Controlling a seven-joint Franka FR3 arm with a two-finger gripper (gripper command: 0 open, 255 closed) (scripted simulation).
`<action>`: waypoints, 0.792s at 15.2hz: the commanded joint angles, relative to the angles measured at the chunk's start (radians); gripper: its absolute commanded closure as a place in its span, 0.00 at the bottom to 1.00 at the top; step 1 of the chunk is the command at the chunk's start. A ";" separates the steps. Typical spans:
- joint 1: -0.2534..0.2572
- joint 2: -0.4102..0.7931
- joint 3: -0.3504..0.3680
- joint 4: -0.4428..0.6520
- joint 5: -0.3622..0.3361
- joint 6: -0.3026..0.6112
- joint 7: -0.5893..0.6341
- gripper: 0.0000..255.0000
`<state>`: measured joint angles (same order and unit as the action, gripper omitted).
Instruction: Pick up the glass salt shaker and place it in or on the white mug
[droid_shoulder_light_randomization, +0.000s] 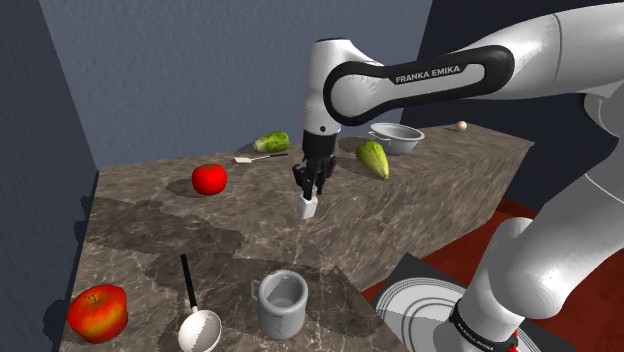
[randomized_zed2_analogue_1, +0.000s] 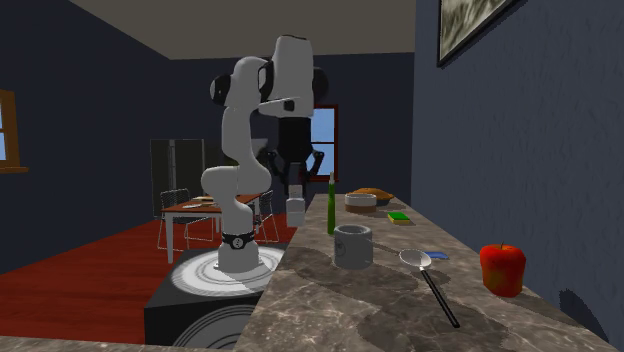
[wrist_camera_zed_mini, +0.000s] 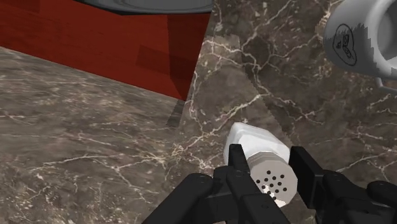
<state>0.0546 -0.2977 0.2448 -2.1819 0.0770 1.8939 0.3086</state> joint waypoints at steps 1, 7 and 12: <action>-0.001 -0.003 -0.002 0.026 -0.001 -0.029 -0.001 1.00; 0.017 -0.015 0.025 0.078 0.009 -0.091 0.045 1.00; 0.062 -0.018 0.103 0.119 0.033 -0.127 0.163 1.00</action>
<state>0.1083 -0.3229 0.3301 -2.0815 0.1065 1.7762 0.4436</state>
